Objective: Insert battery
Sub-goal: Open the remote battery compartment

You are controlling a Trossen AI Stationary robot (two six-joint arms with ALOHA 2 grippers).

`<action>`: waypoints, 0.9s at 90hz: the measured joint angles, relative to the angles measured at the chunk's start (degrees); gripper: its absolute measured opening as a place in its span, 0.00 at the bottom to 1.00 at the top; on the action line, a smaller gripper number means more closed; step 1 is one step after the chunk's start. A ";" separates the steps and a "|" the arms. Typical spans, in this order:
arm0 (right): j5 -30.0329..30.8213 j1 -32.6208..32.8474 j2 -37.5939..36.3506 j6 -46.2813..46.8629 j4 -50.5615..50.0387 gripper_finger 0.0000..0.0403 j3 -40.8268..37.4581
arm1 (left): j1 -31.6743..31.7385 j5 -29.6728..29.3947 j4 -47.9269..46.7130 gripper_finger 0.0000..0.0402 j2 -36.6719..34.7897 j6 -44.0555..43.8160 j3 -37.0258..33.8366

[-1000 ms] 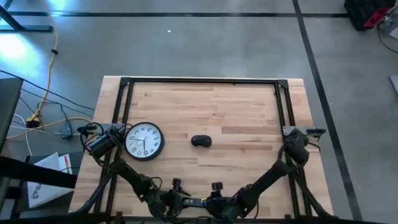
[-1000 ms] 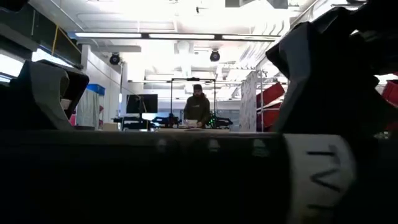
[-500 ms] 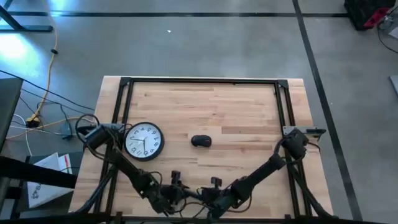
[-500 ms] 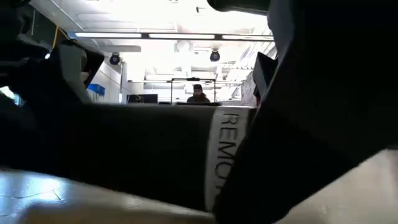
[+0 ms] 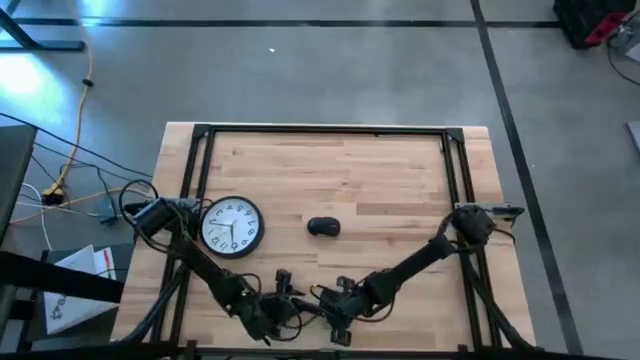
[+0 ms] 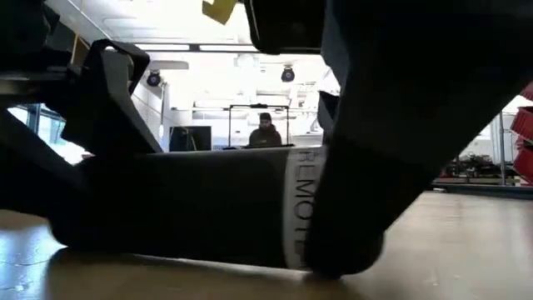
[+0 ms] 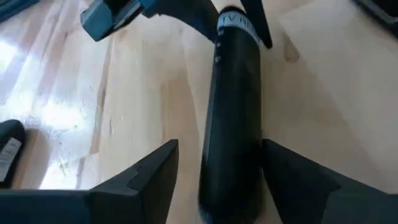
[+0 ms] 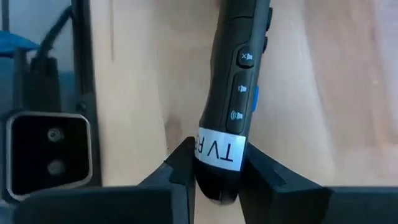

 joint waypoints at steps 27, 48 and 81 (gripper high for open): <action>4.20 -2.11 -5.24 -6.87 -13.55 0.14 0.00 | -2.16 -12.12 -9.09 0.53 -9.71 1.69 -1.49; -2.30 -4.78 -4.98 -9.41 -6.88 0.14 -4.49 | -2.05 -12.72 -9.77 0.53 -15.54 -3.65 -7.45; -6.31 -7.09 -5.40 -6.62 2.05 0.33 -10.14 | -1.72 -11.96 -8.42 0.53 -15.75 -8.35 -11.58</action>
